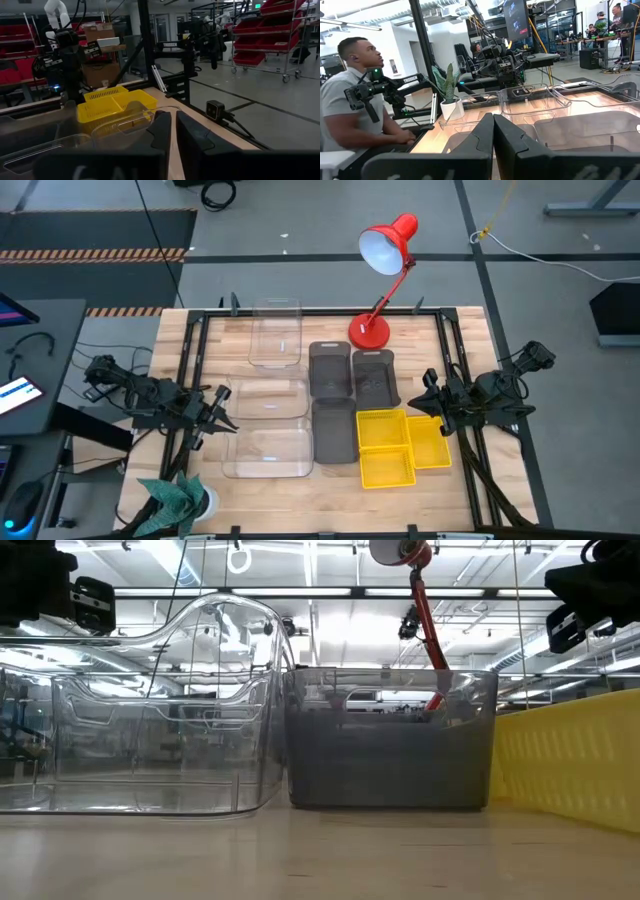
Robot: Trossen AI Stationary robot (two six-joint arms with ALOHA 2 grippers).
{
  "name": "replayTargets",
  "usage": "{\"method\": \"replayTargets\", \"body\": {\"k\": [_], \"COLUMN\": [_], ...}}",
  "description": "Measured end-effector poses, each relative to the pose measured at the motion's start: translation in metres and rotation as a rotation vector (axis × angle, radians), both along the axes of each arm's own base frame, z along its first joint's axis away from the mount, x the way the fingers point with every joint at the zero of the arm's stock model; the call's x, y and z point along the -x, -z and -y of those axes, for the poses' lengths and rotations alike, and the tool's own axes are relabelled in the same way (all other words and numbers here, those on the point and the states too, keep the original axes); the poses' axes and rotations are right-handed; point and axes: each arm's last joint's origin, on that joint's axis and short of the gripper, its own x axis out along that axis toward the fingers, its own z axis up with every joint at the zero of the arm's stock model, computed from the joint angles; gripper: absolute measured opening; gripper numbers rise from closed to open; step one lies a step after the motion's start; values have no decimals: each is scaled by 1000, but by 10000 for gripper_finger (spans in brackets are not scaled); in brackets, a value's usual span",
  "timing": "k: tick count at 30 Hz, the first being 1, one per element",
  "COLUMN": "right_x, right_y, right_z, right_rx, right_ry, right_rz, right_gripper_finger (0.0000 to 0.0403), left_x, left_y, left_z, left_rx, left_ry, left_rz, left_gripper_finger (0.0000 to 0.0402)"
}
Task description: Stack baskets by color
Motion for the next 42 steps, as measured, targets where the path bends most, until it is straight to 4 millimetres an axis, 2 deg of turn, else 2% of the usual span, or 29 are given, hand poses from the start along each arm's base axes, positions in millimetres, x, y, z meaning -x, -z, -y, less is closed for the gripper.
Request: {"method": "replayTargets", "body": {"k": [29, 42], "right_x": [0, 0], "right_y": [0, 0], "right_z": [0, 0], "right_rx": [0, 0], "right_ry": [0, 1], "right_rz": [0, 0], "right_gripper_finger": [12, 12], "left_x": [0, 0], "left_y": [0, 0], "left_z": [0, 0], "left_rx": [0, 0], "left_ry": [-1, 0], "left_rz": [-1, -1], "left_gripper_finger": [28, 37]}}
